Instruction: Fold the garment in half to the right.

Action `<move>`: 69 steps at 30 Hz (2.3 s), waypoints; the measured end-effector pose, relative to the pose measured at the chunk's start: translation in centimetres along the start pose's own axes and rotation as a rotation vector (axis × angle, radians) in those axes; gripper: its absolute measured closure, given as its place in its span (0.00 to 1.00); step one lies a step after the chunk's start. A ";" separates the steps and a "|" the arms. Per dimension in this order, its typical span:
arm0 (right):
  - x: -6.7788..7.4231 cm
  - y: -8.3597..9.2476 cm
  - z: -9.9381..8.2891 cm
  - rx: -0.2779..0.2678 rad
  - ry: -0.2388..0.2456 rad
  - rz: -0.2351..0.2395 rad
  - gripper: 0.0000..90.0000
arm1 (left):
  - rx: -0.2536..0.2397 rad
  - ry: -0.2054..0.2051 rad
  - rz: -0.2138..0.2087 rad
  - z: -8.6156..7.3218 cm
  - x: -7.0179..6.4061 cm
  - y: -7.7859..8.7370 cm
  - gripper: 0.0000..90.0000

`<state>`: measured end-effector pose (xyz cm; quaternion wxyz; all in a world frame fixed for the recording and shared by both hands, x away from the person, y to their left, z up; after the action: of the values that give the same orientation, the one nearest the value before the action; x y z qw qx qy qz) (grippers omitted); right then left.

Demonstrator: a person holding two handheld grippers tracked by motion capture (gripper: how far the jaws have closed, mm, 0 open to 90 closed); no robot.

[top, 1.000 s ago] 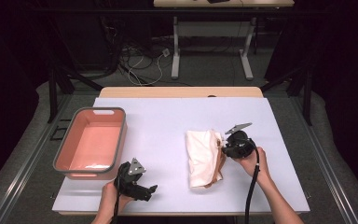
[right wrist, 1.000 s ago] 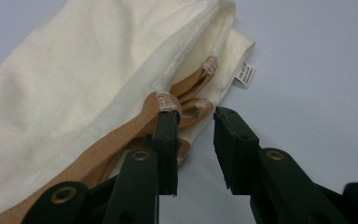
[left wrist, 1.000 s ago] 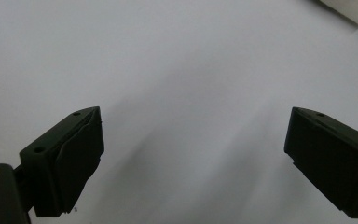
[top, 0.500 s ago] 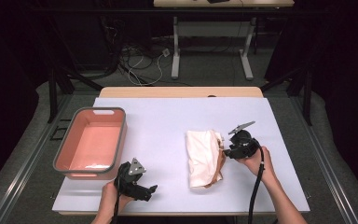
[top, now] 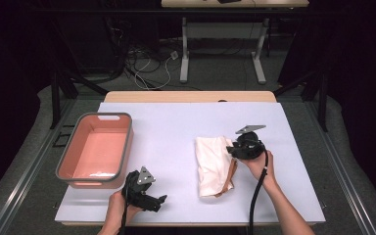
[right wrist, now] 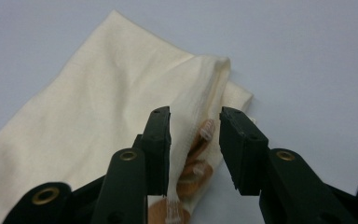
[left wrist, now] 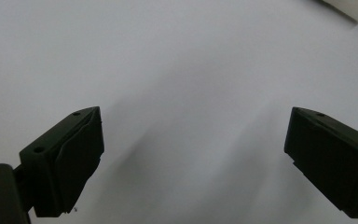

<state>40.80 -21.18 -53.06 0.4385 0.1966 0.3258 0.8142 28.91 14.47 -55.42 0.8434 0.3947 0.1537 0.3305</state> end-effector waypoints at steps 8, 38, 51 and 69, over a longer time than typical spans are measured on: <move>-0.3 -2.8 -0.6 0.061 -0.032 0.007 0.87 | 0.004 0.003 -0.001 -0.1 0.1 -0.1 0.05; -1.1 0.2 -1.5 0.048 -0.014 0.036 0.38 | -0.037 -0.012 0.004 0.3 -0.6 0.1 0.04; -1.1 0.7 -1.1 0.053 0.022 0.111 0.19 | -0.056 -0.064 0.005 0.8 -2.0 -0.2 0.02; -1.3 -0.2 0.1 0.042 0.045 0.129 0.12 | -0.082 -0.086 -0.058 2.6 -4.7 -1.3 0.02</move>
<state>41.65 -22.15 -53.13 0.3735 0.2079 0.3393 0.8379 27.35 9.18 -54.71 0.8739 0.3691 0.1153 0.2945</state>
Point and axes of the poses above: each handheld gripper's, and its own axes: y roughly backward along the jaws, z roughly out of its top, x roughly to its left, the point moved 1 cm from there along -y, roughly forward along the jaws, and after that the axes turned 1 degree about -x, right-handed, at the moved point
